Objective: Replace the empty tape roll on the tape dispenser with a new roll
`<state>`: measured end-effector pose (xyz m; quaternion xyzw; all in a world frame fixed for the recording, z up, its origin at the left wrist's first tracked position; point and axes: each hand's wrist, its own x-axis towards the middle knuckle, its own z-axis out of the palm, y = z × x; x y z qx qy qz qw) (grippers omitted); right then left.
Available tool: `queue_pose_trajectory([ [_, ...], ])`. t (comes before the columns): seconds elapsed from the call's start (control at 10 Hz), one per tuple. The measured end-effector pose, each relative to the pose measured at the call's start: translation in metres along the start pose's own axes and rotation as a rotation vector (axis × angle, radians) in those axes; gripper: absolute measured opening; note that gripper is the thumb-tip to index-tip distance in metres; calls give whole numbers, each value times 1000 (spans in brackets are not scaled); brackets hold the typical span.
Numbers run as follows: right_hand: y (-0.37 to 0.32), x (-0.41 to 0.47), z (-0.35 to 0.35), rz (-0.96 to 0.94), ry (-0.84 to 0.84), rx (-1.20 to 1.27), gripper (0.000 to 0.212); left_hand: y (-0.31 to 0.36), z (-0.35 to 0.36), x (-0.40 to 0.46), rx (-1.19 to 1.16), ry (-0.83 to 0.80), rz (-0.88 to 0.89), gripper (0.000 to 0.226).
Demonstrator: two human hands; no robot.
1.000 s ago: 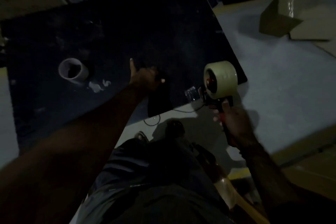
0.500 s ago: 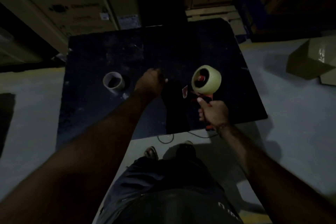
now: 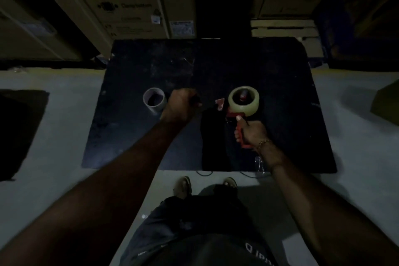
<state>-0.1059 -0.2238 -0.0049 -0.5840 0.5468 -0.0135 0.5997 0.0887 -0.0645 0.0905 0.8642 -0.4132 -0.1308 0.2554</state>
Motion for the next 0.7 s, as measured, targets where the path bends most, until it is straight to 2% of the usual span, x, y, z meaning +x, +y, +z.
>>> queue_pose_trajectory([
  [0.2, -12, 5, 11, -4, -20, -182, 62, -4, -8, 18, 23, 10, 16, 8],
  [0.3, -16, 9, 12, -27, -24, -245, 76, -2, -15, 30, 67, -18, 63, 19],
  [0.4, -22, 4, 9, -19, -61, -317, 82, 0, -22, 43, 170, -120, 36, 26],
  [0.5, -33, -4, 6, -33, -120, -434, 81, 9, -34, 55, 147, -167, 17, 54],
  [0.6, -58, -10, -7, -92, -59, -638, 68, 29, -45, 63, 216, -193, -80, 77],
  [0.7, -93, -12, -16, -190, 97, -639, 58, 42, -51, 76, 506, -40, -57, 91],
])
